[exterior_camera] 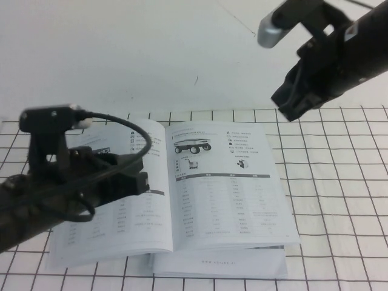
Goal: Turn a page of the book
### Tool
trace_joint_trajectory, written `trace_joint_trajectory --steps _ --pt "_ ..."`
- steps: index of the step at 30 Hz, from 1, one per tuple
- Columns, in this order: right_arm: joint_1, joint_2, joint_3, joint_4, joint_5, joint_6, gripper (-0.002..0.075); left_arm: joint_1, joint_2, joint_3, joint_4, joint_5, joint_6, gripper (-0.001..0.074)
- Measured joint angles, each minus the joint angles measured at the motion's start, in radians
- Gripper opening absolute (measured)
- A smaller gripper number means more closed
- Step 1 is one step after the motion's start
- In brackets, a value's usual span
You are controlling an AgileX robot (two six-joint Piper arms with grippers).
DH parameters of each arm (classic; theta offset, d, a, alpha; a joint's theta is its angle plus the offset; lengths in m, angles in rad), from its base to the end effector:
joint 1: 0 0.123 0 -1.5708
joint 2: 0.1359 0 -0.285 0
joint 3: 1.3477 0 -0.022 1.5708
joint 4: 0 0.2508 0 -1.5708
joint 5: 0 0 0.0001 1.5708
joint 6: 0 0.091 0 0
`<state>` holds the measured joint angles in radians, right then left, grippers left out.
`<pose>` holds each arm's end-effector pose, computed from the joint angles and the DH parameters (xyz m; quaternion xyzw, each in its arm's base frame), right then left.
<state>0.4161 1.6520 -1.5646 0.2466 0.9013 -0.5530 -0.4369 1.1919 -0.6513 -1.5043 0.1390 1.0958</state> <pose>0.3301 0.1649 0.3540 -0.4009 0.8483 0.0936 0.3331 0.2186 -0.1161 0.2693 0.0488 0.8477 -0.2689 0.4546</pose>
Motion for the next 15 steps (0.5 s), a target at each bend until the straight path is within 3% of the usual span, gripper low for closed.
trace_joint_trajectory --steps 9,15 --pt "0.000 -0.264 0.000 -0.155 0.099 0.027 -0.0001 0.000 -0.383 0.002 0.237 0.151 -0.108 -0.0002" --pt "0.000 -0.411 0.026 -0.194 0.185 0.101 -0.0001 0.000 -0.541 0.002 0.661 0.410 -0.381 -0.0002"
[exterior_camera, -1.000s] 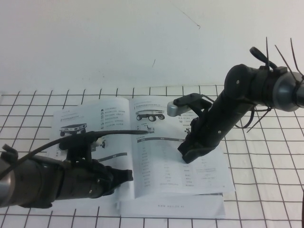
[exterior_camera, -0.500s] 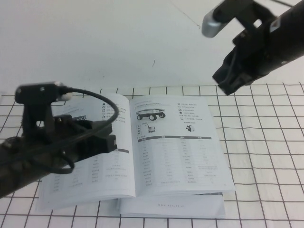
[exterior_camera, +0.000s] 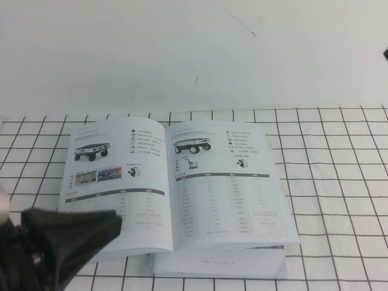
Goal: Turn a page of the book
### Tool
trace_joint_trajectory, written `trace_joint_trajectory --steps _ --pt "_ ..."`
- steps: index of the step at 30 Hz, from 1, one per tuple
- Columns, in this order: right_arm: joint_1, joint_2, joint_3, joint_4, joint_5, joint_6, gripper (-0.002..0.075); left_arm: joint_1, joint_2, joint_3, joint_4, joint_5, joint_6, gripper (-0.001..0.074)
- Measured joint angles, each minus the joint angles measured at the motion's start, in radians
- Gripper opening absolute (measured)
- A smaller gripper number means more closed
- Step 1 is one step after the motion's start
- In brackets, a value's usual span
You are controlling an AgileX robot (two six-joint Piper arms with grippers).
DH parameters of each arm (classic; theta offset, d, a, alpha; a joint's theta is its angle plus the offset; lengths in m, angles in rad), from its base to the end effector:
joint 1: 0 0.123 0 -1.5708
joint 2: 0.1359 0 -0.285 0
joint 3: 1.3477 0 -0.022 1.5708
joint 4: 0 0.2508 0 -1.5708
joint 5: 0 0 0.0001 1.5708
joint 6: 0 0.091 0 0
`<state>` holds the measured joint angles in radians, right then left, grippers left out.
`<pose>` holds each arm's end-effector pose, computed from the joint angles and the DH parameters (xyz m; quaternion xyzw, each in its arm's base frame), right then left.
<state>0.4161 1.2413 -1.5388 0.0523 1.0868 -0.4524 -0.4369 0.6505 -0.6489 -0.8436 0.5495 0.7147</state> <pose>0.2167 0.1004 0.4584 -0.3804 0.8232 0.0185 0.4211 0.0997 -0.0858 0.3432 0.2678 0.7515 -0.2955 0.5255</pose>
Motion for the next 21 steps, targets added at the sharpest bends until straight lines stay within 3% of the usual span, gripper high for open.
trace_joint_trajectory --steps 6,12,21 --pt "0.000 -0.202 0.186 -0.035 0.032 0.109 -0.0001 0.000 -0.103 0.000 0.435 0.237 -0.371 -0.0002" --pt "0.000 -0.455 0.518 -0.122 0.038 0.199 -0.0001 0.000 -0.250 0.059 0.787 0.218 -0.623 -0.0002" --pt "0.000 -0.824 0.834 -0.168 -0.178 0.294 -0.0001 0.000 -0.564 0.134 0.880 0.252 -0.741 -0.0002"
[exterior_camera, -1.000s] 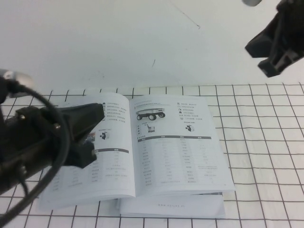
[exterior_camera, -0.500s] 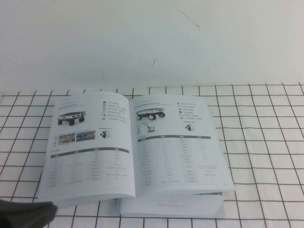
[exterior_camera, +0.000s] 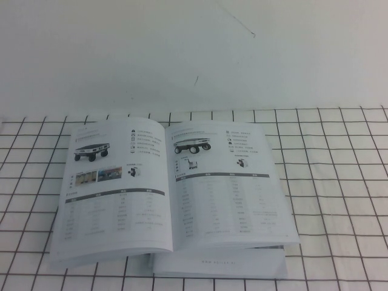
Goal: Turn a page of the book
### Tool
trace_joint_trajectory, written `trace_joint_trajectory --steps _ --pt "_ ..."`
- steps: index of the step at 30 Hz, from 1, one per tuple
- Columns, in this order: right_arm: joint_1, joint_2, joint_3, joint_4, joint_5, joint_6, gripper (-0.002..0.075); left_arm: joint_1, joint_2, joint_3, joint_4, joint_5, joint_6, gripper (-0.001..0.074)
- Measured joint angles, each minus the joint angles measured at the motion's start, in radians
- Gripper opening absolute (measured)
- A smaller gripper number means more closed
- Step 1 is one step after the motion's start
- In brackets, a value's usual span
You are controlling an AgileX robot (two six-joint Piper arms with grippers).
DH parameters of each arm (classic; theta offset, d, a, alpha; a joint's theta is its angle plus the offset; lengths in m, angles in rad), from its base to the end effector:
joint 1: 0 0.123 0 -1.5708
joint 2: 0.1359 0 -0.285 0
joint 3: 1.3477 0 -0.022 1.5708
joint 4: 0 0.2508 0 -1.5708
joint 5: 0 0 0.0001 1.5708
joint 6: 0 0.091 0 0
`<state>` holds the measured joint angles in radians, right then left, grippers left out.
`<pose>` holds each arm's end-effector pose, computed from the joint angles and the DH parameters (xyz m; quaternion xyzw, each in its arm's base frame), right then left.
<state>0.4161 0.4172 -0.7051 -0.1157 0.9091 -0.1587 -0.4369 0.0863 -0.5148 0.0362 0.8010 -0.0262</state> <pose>0.0591 0.0170 0.3391 -0.2537 0.8293 0.0067 0.4979 0.0161 -0.0049 0.3030 0.1654 0.7830 -0.1201 0.5874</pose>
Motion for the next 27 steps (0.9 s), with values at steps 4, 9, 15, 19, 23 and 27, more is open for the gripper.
trace_joint_trajectory --steps 4,9,15,19,23,27 --pt "0.000 -0.104 0.101 0.013 -0.101 0.013 -0.0001 0.000 -0.092 0.003 0.002 -0.056 -0.047 -0.0002" --pt "0.000 -0.182 0.214 0.021 -0.137 0.015 -0.0001 0.000 -0.104 0.003 -0.004 -0.103 -0.054 -0.0002" --pt "0.000 -0.195 0.279 0.047 -0.136 0.015 -0.0001 0.000 -0.104 0.003 -0.022 -0.071 -0.058 -0.0002" --pt "0.000 -0.195 0.287 0.068 -0.125 0.015 -0.0001 0.000 -0.104 0.003 -0.022 -0.045 -0.061 -0.0003" --pt "0.000 -0.195 0.287 0.071 -0.125 0.015 -0.0001 0.000 -0.104 0.003 -0.022 -0.031 -0.061 -0.0003" --pt "0.000 -0.195 0.287 0.071 -0.125 0.015 -0.0001 0.000 -0.104 0.003 -0.024 -0.025 -0.062 -0.0003"
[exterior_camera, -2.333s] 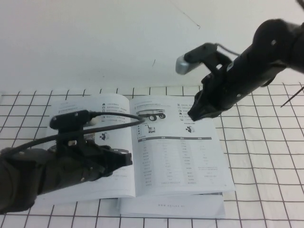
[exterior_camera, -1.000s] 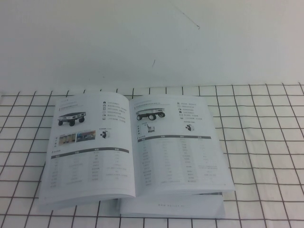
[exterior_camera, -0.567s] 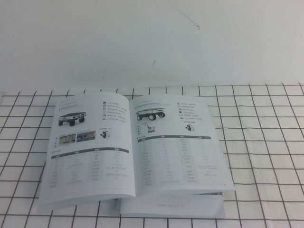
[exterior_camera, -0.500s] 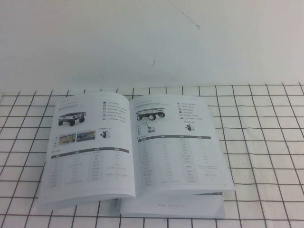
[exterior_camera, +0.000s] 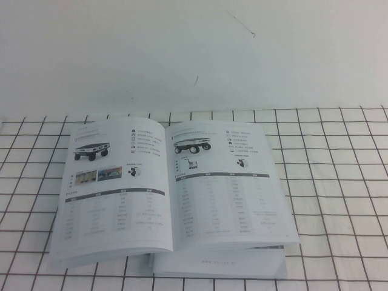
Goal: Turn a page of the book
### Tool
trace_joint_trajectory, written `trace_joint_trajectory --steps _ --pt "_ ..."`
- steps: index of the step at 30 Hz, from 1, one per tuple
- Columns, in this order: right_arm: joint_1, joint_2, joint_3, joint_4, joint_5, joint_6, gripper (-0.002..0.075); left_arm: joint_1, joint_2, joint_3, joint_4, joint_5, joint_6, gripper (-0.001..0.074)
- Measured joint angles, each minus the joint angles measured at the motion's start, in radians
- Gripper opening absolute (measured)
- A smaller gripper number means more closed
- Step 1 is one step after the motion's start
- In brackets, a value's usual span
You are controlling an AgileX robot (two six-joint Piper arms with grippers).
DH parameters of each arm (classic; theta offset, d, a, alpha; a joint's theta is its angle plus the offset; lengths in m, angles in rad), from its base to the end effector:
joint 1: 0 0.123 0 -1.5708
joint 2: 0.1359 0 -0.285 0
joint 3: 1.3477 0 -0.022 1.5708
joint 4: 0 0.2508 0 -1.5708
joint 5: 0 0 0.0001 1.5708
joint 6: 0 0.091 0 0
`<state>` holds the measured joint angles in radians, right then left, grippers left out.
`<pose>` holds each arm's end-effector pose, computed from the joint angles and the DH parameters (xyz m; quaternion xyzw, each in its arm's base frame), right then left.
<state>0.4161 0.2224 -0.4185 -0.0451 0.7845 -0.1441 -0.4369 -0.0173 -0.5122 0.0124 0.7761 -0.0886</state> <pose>0.0446 0.0165 0.2704 -0.2432 0.8251 0.0474 0.5078 -0.0008 0.0013 0.3052 0.1324 0.7495 -0.1625 0.6279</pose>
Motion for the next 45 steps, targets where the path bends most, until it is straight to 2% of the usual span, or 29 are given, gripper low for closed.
trace_joint_trajectory --steps 9,14,17,23,27,30,37,45 --pt "0.000 0.000 0.000 0.000 0.000 0.000 -0.0001 0.000 0.000 0.005 -0.002 0.002 0.000 -0.0003" --pt "0.000 0.000 0.000 0.000 0.000 0.000 -0.0001 0.000 0.000 0.083 0.010 -0.025 -0.002 -0.0003" --pt "0.000 0.000 0.000 0.001 0.000 0.000 -0.0001 0.020 0.000 0.162 0.058 -0.127 -0.012 -0.0003" --pt "0.000 0.000 0.000 0.002 0.000 0.000 -0.0001 0.120 0.000 0.338 0.068 -0.382 -0.012 -0.0003" --pt "0.000 0.000 0.000 0.003 0.000 0.000 -0.0001 0.171 0.000 0.474 0.057 -0.489 -0.014 -0.0003" --pt "0.000 0.000 0.000 0.005 0.000 0.000 -0.0001 0.188 0.000 0.531 0.044 -0.501 -0.014 -0.0003" --pt "0.000 0.000 0.000 0.005 0.000 0.000 -0.0001 0.200 0.000 0.537 0.013 -0.460 -0.014 -0.0003" --pt "0.000 0.000 0.000 0.005 0.000 0.000 -0.0001 0.279 0.000 0.537 -0.022 -0.451 -0.016 -0.0003"
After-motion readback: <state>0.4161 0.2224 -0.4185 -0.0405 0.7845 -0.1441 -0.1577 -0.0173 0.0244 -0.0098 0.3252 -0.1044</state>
